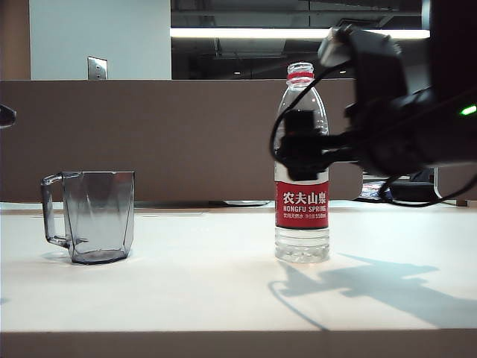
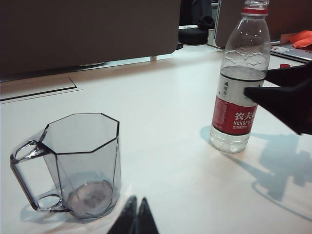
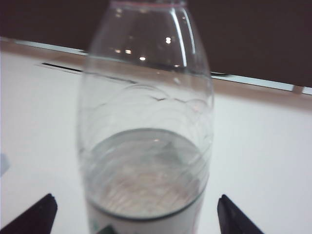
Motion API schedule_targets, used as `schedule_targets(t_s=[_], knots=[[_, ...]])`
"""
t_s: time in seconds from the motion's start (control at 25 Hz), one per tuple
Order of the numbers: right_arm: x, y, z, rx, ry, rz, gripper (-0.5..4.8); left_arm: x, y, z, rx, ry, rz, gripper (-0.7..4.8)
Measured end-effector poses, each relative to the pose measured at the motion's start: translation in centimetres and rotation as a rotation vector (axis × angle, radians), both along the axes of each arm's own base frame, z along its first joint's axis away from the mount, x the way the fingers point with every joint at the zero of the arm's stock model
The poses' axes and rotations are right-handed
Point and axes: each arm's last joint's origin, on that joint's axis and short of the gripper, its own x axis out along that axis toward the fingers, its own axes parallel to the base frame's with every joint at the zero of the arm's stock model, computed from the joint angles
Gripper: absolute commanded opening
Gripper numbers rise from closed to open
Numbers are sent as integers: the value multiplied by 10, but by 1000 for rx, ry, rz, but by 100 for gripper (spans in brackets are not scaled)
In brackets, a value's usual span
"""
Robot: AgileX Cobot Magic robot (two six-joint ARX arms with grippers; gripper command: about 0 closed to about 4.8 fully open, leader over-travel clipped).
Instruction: Pick up the mineral water bottle on the table and pour water into the mug until it's half full.
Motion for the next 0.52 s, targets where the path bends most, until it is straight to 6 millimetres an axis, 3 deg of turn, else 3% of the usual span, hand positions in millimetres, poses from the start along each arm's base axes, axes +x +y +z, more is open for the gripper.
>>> schedule_targets(t_s=[0.52], knots=[[34, 20, -13, 61, 40, -44, 479, 0, 0, 0, 0, 0, 0, -5]])
